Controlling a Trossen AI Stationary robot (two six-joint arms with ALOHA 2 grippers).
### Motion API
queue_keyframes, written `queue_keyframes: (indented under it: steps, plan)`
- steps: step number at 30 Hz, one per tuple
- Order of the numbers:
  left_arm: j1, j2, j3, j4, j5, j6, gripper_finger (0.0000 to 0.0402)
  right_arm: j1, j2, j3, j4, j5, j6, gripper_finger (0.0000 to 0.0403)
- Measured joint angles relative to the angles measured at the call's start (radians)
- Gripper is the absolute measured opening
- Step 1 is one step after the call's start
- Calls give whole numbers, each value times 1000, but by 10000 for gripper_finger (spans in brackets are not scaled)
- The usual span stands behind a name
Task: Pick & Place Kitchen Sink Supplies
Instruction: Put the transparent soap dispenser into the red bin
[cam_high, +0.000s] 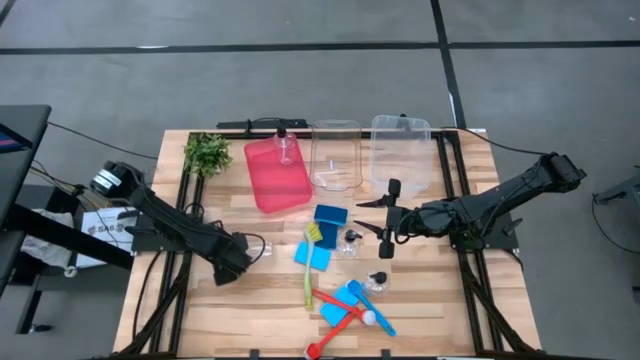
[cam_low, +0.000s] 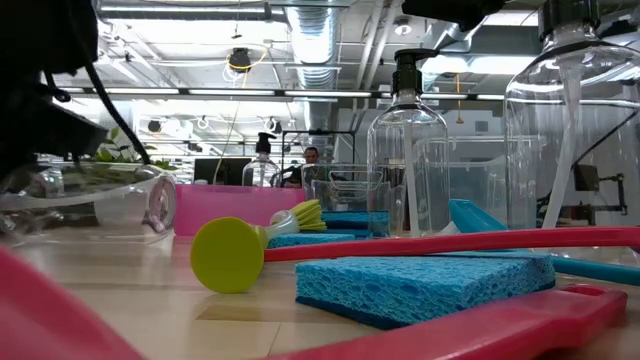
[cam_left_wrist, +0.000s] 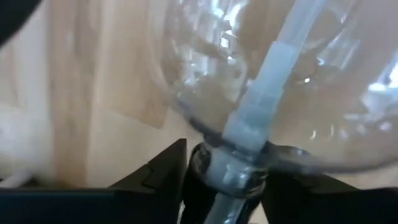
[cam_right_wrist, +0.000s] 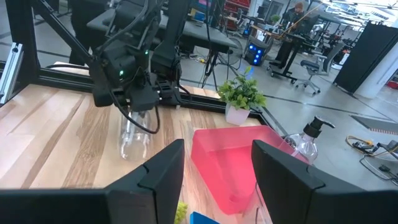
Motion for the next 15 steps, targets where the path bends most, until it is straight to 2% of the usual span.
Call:
queue_keyframes:
  steps: [3, 5, 8, 12, 15]
  plan:
    - [0, -36, 0, 26, 40, 0, 135, 0, 0, 0, 0, 0, 0, 182]
    - [0, -65, 0, 39, 58, 0, 128, 0, 0, 0, 0, 0, 0, 182]
    - [0, -117, 0, 62, 64, 0, 129, 0, 0, 0, 0, 0, 0, 182]
    - [0, -194, 0, 103, 63, 0, 156, 0, 0, 0, 0, 0, 0, 182]
    - [0, -260, 0, 136, 63, 0, 160, 0, 0, 0, 0, 0, 0, 182]
